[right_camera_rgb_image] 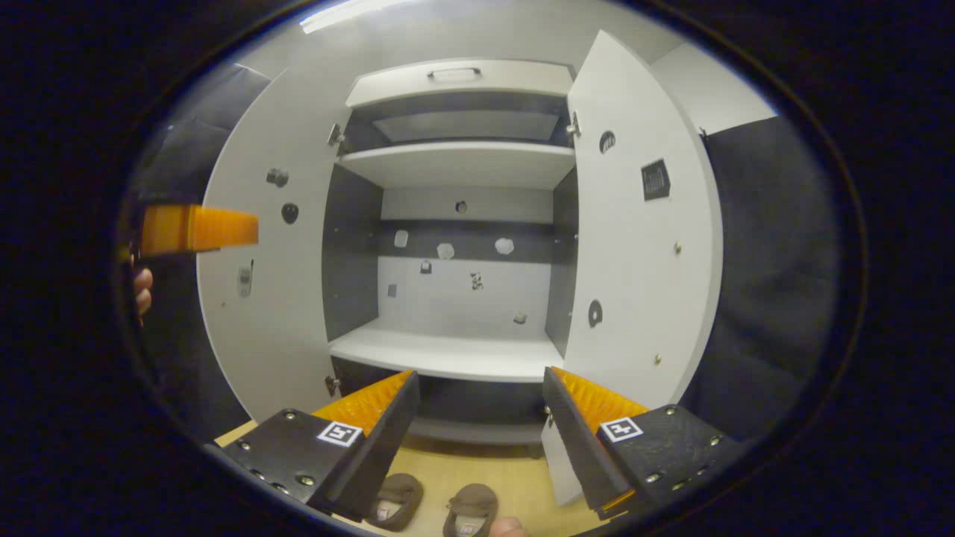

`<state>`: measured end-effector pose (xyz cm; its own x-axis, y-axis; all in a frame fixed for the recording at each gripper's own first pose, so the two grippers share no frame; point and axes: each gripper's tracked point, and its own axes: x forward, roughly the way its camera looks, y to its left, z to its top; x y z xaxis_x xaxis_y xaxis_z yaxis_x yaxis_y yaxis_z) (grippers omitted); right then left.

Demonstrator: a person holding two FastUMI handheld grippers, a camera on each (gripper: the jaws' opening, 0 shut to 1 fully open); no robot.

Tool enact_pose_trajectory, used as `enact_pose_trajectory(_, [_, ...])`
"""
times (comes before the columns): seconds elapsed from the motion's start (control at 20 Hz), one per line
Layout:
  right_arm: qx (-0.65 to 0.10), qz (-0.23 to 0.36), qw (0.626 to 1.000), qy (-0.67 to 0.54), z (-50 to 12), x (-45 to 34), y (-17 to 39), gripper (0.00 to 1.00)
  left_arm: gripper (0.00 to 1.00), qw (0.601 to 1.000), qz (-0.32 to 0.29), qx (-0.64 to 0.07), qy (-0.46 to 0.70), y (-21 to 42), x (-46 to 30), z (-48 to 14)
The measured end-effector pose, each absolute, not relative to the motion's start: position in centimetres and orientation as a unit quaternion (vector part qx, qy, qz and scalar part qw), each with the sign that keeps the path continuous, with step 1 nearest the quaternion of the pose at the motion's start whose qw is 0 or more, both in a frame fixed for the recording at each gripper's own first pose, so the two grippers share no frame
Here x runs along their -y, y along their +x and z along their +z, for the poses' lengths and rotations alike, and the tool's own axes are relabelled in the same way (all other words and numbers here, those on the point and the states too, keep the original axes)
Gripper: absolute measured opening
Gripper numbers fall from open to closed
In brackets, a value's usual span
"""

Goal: Grab one shoe with the right hand and put it into the shoe cabinet, grab the other shoe with the left hand and put it into the shoe cabinet; then close the right door with the right hand and the left door with the left hand.

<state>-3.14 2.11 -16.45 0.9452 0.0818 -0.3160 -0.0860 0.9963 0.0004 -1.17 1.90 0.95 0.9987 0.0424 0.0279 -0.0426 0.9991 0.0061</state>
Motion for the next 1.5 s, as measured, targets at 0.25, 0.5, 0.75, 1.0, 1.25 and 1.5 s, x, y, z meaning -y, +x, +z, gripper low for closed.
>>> enact_pose_trajectory(0.25, [-0.289,0.081,0.954,-0.004,-28.7,-4.0,-7.2,1.00,0.99,0.999,0.040,0.030,0.007,-1.6,-3.4,2.2])
enact_pose_trajectory(0.5, [-0.399,0.112,0.910,0.007,-39.0,-5.2,-11.7,1.00,0.96,0.998,0.057,0.031,0.013,-1.9,-4.6,2.4])
enact_pose_trajectory(0.75, [-0.479,0.124,0.869,0.022,-46.0,-6.2,-14.9,1.00,0.96,0.997,0.076,0.020,0.019,-2.6,-5.9,1.9])
enact_pose_trajectory(1.0, [-0.514,0.122,0.849,0.011,-52.2,-6.9,-14.3,1.00,0.96,0.994,0.104,0.011,0.027,-3.9,-7.7,1.6])
enact_pose_trajectory(1.25, [-0.517,0.123,0.847,-0.034,-55.8,-6.8,-12.1,1.00,0.96,0.989,0.140,0.001,0.039,-5.3,-9.8,1.2])
enact_pose_trajectory(1.5, [-0.494,0.093,0.855,-0.131,-56.5,-4.0,-11.0,0.45,0.96,0.984,0.173,0.000,0.036,-6.2,-11.7,1.1])
